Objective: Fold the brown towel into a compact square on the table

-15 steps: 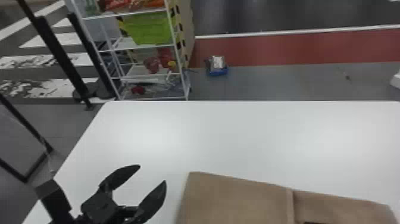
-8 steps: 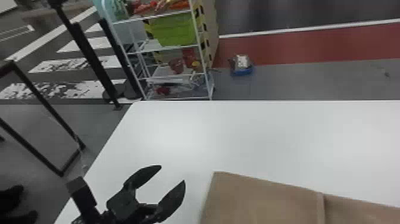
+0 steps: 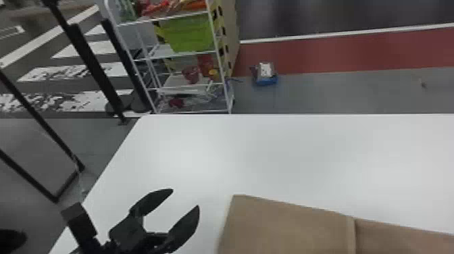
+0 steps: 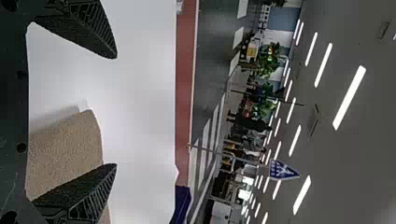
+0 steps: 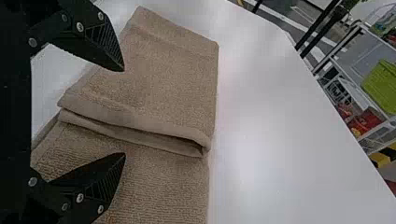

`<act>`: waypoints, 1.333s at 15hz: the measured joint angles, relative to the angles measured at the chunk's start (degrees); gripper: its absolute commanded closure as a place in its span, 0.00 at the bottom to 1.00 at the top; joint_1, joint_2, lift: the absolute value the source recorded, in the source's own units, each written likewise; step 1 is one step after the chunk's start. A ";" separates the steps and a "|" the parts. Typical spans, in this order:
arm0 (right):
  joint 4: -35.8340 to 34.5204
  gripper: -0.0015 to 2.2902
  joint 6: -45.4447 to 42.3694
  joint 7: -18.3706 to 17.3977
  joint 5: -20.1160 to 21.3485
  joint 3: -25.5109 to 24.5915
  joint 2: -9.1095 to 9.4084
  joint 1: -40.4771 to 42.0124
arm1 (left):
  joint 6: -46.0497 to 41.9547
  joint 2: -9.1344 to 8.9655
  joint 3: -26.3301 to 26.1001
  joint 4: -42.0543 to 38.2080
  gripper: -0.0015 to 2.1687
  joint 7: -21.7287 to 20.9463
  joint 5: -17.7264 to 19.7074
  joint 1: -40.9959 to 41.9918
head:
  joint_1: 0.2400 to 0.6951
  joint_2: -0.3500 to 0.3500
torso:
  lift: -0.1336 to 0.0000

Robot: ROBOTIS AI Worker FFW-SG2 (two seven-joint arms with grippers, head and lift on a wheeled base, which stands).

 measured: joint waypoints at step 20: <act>3.05 0.24 2.36 1.04 5.95 4.99 -1.42 -6.66 | -0.15 0.00 0.77 0.67 0.03 -1.10 0.19 -0.01 | 1.00 0.86 | 0.07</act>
